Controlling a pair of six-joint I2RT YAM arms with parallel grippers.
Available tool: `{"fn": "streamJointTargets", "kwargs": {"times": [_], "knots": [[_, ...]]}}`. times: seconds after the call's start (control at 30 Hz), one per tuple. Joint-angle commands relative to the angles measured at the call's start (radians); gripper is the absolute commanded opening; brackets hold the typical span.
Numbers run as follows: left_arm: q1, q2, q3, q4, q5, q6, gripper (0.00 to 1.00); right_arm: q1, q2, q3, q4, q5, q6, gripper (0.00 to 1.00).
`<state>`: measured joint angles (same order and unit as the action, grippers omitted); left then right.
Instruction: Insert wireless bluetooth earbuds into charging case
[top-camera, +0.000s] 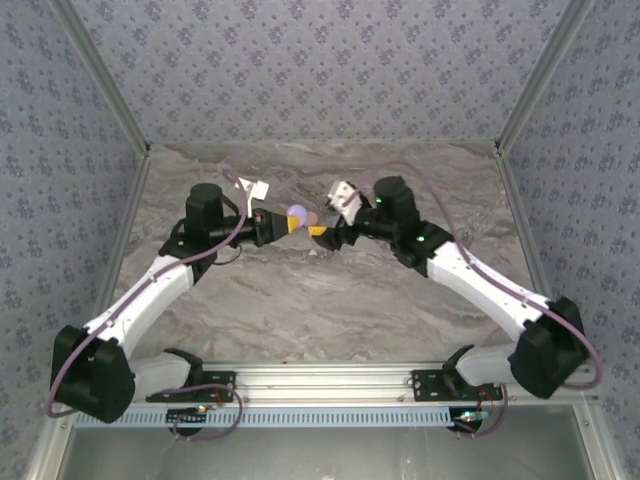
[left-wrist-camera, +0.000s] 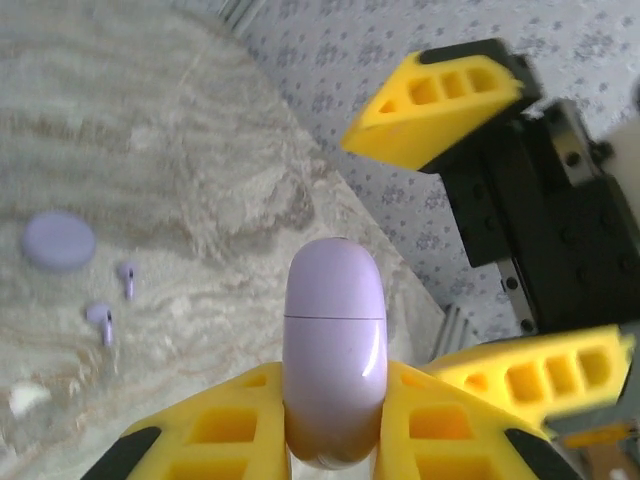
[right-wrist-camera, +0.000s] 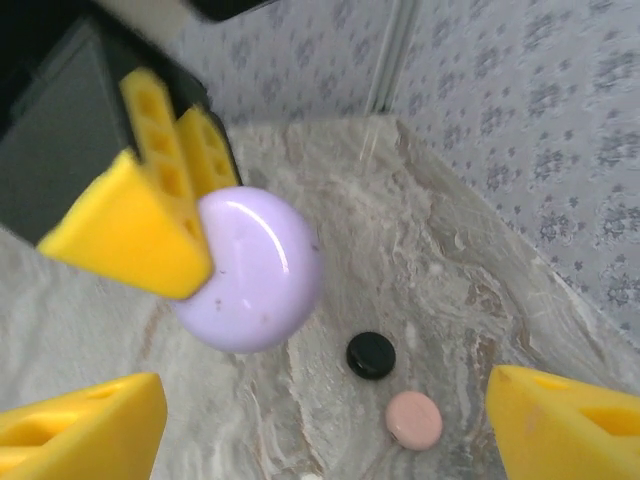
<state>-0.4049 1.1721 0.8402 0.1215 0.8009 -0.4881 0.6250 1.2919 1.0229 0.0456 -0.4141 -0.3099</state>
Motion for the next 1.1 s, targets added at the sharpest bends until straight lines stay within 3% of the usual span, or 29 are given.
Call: {"fn": "streamJointTargets", "kwargs": {"times": [0.0, 0.17, 0.3, 0.6, 1.07], "knots": [[-0.057, -0.072, -0.052, 0.200, -0.112, 0.120, 0.05, -0.067, -0.084, -0.068, 0.123, -0.154, 0.263, 0.87], [-0.124, -0.126, -0.157, 0.451, -0.221, 0.177, 0.00, -0.103, -0.164, -0.122, 0.212, -0.190, 0.430, 0.87], [-0.159, -0.139, -0.188, 0.551, -0.228, 0.201, 0.00, -0.098, -0.192, -0.124, 0.247, -0.190, 0.473, 0.86], [-0.212, -0.137, -0.179, 0.535, -0.234, 0.235, 0.00, -0.045, -0.172, -0.096, 0.213, -0.174, 0.411, 0.86], [-0.232, -0.123, -0.141, 0.486, -0.178, 0.272, 0.00, -0.051, -0.114, -0.056, 0.191, -0.131, 0.403, 0.78]]}}
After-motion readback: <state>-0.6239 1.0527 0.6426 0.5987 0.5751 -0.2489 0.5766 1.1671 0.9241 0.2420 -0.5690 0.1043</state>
